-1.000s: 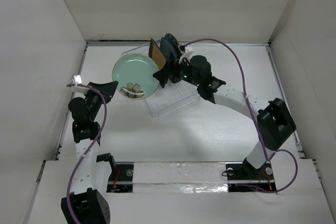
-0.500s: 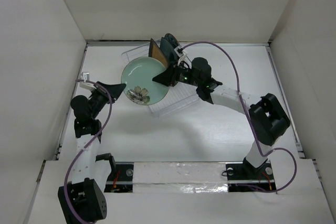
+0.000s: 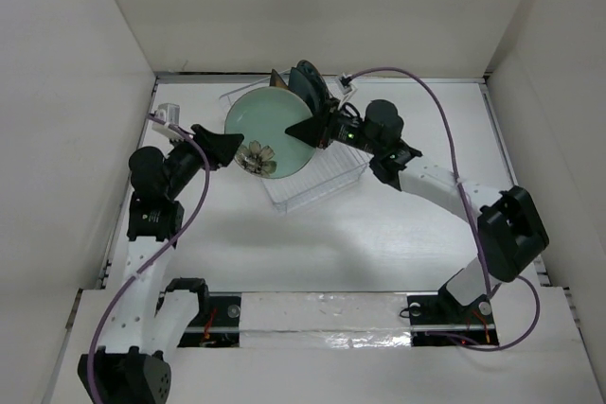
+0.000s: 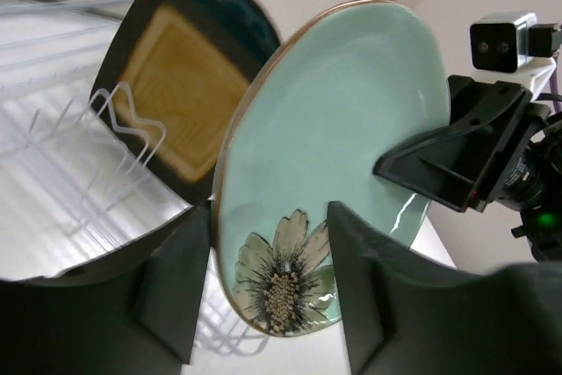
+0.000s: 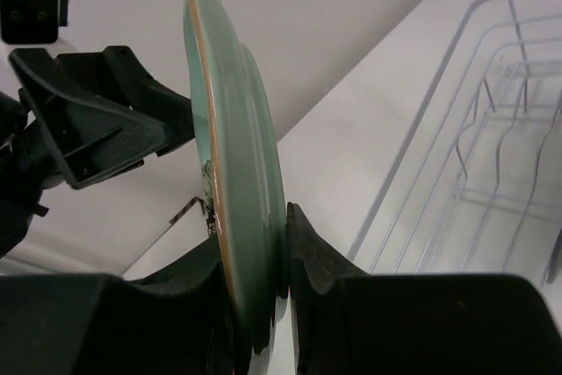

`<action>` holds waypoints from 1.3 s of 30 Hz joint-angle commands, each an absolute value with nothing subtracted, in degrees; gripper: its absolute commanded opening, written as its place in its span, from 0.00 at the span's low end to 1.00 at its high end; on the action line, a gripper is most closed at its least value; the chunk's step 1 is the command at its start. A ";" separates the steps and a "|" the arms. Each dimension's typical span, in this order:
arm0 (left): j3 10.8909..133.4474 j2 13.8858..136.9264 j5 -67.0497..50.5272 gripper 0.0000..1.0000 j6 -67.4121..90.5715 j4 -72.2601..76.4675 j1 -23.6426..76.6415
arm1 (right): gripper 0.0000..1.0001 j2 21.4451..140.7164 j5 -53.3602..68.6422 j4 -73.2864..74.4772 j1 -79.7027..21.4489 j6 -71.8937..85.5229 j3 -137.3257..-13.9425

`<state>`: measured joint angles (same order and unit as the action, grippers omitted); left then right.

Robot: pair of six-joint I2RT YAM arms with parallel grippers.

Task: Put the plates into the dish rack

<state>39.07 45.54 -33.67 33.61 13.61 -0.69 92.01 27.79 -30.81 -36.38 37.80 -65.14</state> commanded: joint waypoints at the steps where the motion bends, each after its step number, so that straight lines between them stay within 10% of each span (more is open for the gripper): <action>1: 47.01 41.58 -26.83 0.52 25.42 11.18 2.55 | 0.00 87.11 16.99 -30.15 -34.99 32.88 -69.17; 16: 44.30 38.23 -19.69 0.74 22.33 8.35 4.21 | 0.00 95.43 -14.55 -9.33 -38.14 12.24 -92.86; 39: 44.21 38.49 -20.74 0.76 21.09 7.38 4.22 | 0.00 122.95 -29.35 -0.18 -46.32 6.94 -120.67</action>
